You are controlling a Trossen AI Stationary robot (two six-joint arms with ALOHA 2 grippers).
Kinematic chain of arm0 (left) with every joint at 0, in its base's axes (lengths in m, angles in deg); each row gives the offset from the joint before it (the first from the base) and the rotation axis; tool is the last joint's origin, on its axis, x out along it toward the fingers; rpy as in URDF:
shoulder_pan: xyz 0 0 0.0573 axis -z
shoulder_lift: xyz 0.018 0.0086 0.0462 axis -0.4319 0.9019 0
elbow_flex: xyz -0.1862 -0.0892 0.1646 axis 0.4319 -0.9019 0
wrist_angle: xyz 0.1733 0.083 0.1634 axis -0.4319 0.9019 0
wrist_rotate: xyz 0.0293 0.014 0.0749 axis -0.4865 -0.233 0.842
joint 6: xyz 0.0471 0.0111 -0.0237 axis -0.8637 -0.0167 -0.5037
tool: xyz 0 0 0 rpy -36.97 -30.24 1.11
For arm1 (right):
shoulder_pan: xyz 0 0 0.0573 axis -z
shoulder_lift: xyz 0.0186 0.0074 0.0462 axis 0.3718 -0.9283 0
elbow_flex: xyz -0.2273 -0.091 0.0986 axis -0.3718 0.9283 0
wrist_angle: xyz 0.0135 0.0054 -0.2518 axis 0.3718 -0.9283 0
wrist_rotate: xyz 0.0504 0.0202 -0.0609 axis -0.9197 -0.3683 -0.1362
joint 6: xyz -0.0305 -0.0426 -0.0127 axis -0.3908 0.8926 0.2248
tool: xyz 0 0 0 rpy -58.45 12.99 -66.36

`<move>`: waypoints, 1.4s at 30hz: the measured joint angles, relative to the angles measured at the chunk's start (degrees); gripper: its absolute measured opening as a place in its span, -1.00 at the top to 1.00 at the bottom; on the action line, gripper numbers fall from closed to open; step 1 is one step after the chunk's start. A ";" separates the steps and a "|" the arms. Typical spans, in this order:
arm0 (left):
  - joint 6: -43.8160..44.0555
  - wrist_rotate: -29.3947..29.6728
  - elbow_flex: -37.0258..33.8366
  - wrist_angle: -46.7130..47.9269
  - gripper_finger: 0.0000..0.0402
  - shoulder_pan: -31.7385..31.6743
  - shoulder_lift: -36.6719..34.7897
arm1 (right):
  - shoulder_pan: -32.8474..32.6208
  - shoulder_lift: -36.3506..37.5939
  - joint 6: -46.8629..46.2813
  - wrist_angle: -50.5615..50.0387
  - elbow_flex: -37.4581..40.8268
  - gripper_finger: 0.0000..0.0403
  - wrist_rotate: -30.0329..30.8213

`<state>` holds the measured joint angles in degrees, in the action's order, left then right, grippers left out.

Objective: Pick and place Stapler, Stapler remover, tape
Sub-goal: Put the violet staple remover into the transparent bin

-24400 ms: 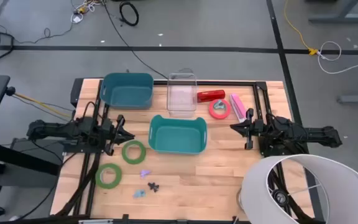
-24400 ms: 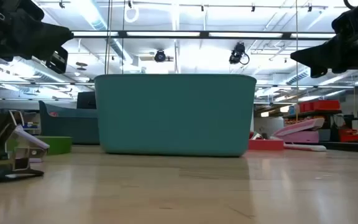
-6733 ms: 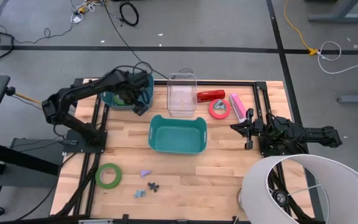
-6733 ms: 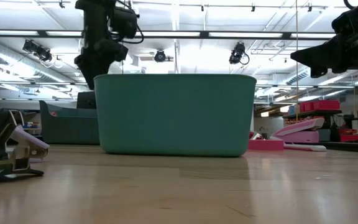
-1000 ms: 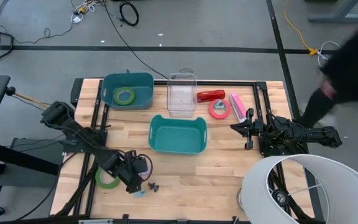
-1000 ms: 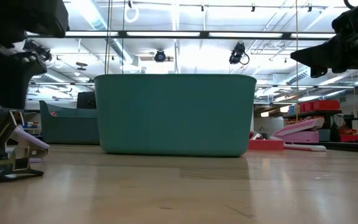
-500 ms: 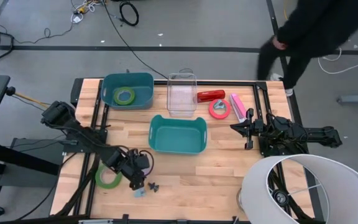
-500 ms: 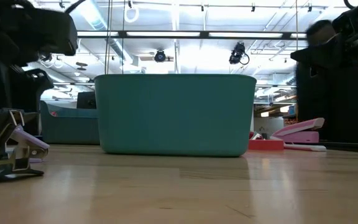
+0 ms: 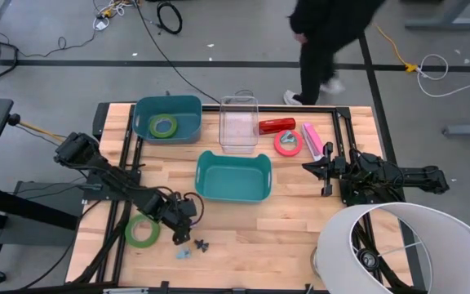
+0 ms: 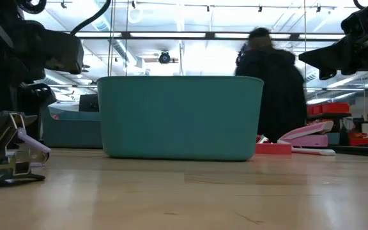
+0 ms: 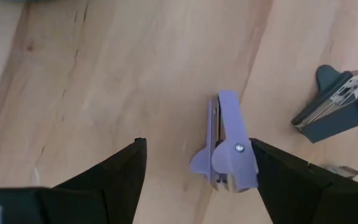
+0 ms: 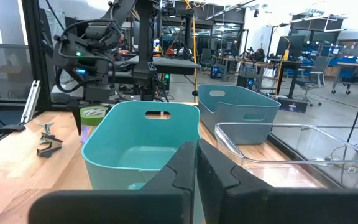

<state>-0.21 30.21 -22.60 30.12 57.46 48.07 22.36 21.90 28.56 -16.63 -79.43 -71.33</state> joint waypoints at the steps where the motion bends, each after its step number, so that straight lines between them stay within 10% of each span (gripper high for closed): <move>1: 0.00 -0.06 0.00 -0.01 -0.31 -0.19 0.00 | 0.00 0.00 0.00 0.00 0.01 0.91 0.00; 42: -1.44 -1.57 3.80 -0.20 0.71 -0.58 0.00 | 0.00 -0.01 0.00 0.00 0.00 0.91 -0.01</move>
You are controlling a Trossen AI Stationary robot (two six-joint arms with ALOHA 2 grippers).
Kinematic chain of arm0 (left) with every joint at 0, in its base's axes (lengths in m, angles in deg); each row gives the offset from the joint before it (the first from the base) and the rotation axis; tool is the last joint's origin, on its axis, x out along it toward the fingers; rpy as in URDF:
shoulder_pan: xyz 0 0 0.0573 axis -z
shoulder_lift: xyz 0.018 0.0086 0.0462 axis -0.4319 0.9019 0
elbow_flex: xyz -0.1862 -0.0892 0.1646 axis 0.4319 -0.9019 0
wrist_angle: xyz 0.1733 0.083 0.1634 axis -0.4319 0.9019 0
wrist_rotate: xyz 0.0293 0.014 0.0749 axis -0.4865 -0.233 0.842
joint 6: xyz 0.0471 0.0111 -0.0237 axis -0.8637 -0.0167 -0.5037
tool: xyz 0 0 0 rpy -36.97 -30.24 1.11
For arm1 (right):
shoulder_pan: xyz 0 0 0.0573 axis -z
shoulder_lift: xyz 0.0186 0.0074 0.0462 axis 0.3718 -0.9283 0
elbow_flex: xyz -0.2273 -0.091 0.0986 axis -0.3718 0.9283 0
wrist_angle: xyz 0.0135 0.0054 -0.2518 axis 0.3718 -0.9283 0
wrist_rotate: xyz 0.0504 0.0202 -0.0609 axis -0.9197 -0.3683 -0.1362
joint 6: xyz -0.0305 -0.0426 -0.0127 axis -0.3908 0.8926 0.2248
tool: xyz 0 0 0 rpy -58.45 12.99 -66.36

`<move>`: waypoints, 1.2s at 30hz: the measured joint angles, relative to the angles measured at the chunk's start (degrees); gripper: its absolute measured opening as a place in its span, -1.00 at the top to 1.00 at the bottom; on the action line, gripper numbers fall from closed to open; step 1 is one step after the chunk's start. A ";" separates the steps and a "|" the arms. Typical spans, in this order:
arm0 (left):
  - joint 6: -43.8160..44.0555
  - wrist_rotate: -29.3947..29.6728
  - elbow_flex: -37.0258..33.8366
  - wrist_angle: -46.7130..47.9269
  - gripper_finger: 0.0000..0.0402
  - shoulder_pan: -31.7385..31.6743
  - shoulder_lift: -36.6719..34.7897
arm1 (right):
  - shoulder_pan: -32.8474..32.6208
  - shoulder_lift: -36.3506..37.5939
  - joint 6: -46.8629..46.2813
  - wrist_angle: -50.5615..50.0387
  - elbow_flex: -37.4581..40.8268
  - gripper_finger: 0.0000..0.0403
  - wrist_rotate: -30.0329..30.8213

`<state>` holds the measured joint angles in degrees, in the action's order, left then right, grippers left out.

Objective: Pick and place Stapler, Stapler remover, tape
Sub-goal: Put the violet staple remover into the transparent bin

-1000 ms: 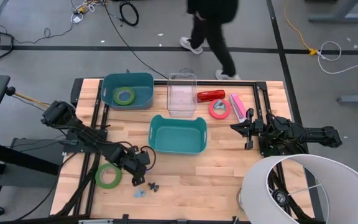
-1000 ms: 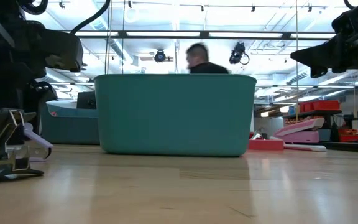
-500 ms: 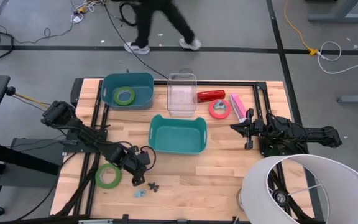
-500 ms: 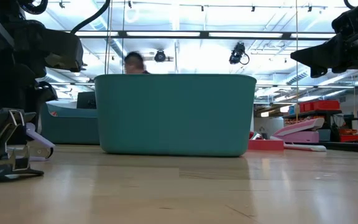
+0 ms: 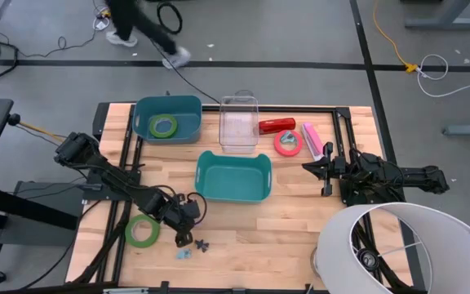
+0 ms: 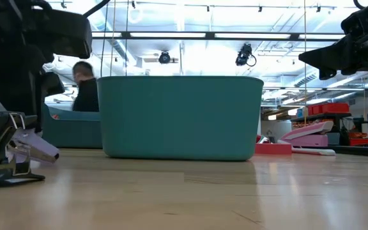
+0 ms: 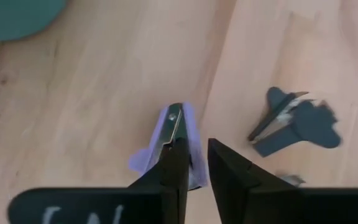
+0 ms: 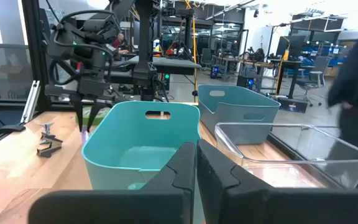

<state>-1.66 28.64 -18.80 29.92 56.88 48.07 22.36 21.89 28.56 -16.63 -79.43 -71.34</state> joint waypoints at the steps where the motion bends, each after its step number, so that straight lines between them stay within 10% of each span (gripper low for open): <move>1: 0.00 -0.03 0.13 0.04 0.74 0.00 0.00 | 0.00 -0.01 0.00 0.00 0.01 0.91 0.02; 36: -1.53 -1.62 0.23 2.00 0.98 0.02 -0.07 | 0.01 0.01 0.00 0.00 0.00 0.91 0.01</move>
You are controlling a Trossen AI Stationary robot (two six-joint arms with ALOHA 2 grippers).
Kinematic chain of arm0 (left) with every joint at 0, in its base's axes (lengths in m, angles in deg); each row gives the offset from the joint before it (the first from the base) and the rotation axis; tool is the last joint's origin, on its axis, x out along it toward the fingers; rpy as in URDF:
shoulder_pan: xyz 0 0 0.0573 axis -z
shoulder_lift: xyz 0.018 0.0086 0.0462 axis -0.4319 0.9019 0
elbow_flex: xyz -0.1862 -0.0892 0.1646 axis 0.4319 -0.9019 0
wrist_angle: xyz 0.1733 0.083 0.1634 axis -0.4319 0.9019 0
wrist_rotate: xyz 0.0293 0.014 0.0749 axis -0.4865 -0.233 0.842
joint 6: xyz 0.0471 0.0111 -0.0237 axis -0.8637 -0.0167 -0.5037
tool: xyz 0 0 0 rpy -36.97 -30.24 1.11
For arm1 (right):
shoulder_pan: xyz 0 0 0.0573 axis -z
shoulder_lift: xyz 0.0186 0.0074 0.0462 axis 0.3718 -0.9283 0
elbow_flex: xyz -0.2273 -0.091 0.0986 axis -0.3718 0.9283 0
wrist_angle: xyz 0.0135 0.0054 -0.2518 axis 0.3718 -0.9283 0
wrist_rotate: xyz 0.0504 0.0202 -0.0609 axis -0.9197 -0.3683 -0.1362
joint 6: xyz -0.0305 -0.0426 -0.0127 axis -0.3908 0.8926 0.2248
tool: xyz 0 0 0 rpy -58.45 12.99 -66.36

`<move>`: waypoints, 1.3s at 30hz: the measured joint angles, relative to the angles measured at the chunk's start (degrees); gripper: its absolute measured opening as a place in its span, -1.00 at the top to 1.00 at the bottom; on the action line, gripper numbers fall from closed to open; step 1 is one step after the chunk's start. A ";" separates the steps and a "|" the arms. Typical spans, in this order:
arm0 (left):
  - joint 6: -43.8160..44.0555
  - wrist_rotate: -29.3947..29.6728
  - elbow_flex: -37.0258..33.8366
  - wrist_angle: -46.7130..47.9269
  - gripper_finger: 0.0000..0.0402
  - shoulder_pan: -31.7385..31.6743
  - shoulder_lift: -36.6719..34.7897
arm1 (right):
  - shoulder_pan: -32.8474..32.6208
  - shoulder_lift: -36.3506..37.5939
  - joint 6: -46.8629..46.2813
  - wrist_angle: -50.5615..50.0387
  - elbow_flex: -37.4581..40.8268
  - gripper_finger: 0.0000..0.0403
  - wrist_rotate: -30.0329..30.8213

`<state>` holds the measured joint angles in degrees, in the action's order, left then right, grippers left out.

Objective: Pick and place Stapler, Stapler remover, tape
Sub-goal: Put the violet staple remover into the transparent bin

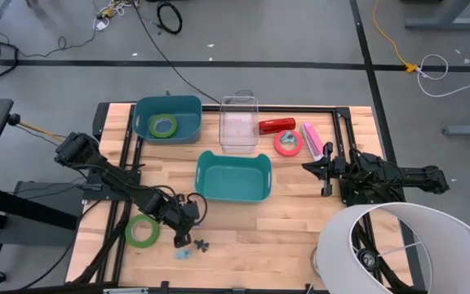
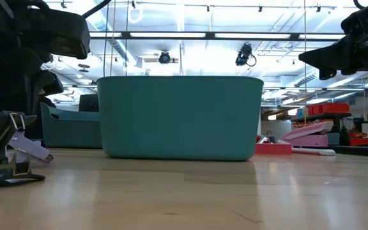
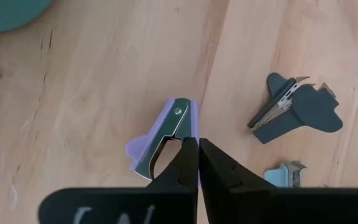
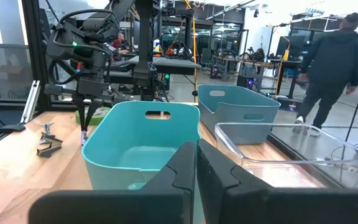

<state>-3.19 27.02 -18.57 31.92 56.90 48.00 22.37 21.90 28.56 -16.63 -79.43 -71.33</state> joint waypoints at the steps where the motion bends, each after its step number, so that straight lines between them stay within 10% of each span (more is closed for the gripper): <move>1: 0.00 -0.32 0.19 0.40 0.99 -0.02 0.00 | -0.01 0.00 0.00 0.00 0.02 0.91 0.01; 22: -9.30 -0.61 18.28 9.81 1.00 -1.64 0.02 | -0.01 -0.02 0.00 0.00 0.00 0.91 0.00; 39: -26.14 -0.19 26.75 10.78 1.00 -18.48 0.02 | -0.01 -0.01 0.00 0.00 0.01 0.91 -0.01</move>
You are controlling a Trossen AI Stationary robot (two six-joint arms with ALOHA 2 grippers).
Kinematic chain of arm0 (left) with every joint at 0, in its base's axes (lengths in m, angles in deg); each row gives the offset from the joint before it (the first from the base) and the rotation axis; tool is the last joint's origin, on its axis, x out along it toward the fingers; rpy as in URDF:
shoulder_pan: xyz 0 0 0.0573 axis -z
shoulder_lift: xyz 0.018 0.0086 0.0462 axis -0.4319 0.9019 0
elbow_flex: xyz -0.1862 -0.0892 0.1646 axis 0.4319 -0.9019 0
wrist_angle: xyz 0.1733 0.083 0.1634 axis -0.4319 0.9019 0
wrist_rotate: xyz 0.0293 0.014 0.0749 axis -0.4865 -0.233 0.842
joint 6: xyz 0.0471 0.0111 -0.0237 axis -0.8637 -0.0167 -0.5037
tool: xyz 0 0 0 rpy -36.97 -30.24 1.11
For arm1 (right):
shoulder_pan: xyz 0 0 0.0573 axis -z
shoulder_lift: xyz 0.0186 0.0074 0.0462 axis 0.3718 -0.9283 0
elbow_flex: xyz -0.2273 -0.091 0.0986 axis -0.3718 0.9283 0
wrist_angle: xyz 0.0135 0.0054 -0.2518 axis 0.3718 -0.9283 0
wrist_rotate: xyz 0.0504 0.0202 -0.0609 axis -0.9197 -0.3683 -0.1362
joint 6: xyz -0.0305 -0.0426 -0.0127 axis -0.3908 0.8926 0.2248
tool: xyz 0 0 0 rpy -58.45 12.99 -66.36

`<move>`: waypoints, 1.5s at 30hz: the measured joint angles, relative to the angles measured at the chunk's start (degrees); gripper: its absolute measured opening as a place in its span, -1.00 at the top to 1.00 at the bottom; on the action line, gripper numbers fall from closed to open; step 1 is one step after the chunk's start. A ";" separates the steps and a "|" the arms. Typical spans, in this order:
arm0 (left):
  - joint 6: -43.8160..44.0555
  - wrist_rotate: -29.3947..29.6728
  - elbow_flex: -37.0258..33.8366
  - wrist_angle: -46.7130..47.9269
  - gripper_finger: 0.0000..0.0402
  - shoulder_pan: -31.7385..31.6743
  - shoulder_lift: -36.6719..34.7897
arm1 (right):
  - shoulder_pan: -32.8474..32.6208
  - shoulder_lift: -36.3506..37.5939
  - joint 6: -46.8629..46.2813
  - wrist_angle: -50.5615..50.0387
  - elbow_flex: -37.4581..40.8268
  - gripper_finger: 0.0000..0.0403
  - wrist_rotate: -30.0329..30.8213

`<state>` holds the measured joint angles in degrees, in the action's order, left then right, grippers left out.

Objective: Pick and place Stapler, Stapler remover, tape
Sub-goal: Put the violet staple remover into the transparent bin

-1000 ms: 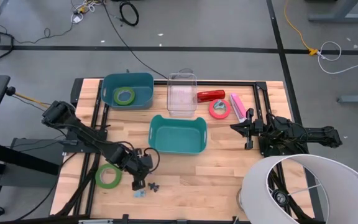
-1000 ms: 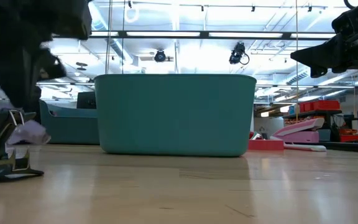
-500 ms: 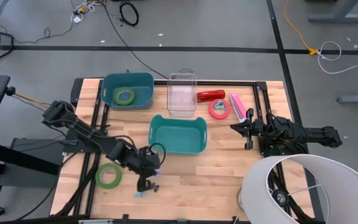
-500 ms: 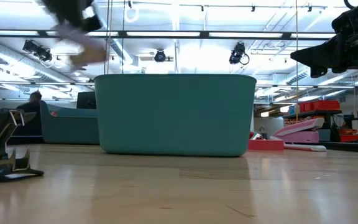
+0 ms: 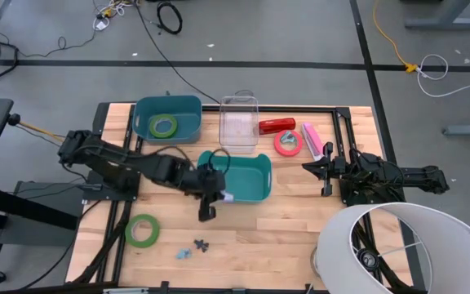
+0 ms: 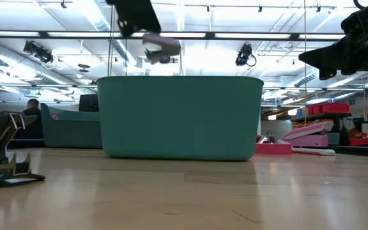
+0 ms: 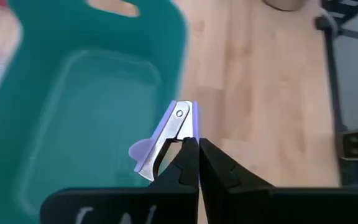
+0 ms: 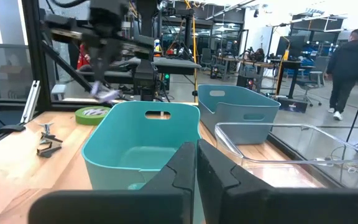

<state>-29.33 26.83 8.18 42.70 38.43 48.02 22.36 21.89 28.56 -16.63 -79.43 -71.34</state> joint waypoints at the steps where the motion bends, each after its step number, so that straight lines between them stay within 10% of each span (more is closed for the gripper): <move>1: -0.47 -0.44 0.00 0.03 1.00 -1.18 0.00 | 0.02 -0.01 0.00 0.00 0.00 0.91 0.01; 45: -6.20 -4.27 -0.04 -20.79 1.00 -39.30 8.60 | 0.00 -0.02 0.00 0.02 0.01 0.91 0.02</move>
<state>-35.53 22.57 8.13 21.90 -0.88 56.62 22.36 21.88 28.56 -16.61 -79.41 -71.32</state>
